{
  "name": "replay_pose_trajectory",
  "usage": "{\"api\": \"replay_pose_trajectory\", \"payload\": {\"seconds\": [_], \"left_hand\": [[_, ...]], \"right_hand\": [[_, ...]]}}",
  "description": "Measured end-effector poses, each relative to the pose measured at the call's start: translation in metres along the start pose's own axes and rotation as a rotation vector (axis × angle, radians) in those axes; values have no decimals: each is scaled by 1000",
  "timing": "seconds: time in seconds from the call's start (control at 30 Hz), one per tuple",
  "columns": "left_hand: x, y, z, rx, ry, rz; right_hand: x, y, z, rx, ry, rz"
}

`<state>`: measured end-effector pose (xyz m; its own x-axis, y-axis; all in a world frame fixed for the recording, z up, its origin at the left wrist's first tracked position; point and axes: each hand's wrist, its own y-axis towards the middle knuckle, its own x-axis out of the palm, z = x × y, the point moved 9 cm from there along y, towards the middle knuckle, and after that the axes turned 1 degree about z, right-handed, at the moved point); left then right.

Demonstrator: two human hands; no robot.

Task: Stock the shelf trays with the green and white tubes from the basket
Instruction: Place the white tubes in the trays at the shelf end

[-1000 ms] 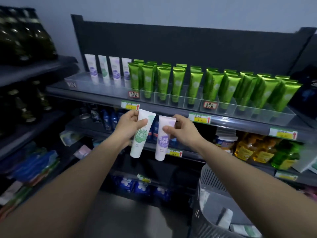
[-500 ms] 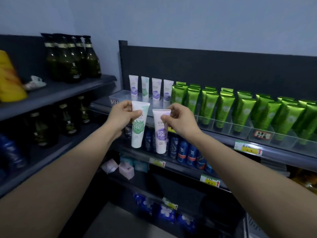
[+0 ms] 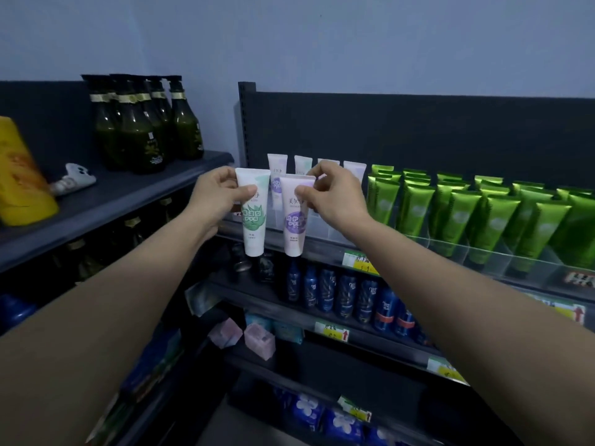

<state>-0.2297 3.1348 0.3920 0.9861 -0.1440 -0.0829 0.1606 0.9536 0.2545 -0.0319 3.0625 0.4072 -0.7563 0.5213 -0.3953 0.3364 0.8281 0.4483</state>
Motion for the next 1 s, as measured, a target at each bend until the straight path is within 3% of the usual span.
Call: {"api": "replay_pose_trajectory", "payload": {"seconds": [0.57,1.0], "left_hand": [[-17,96,4,72,-44,114],[-35,170,-17,82,-93,36]], "right_hand": [[45,112,-1,-88,0,6],[113,185,1,-36,-28,45]]}}
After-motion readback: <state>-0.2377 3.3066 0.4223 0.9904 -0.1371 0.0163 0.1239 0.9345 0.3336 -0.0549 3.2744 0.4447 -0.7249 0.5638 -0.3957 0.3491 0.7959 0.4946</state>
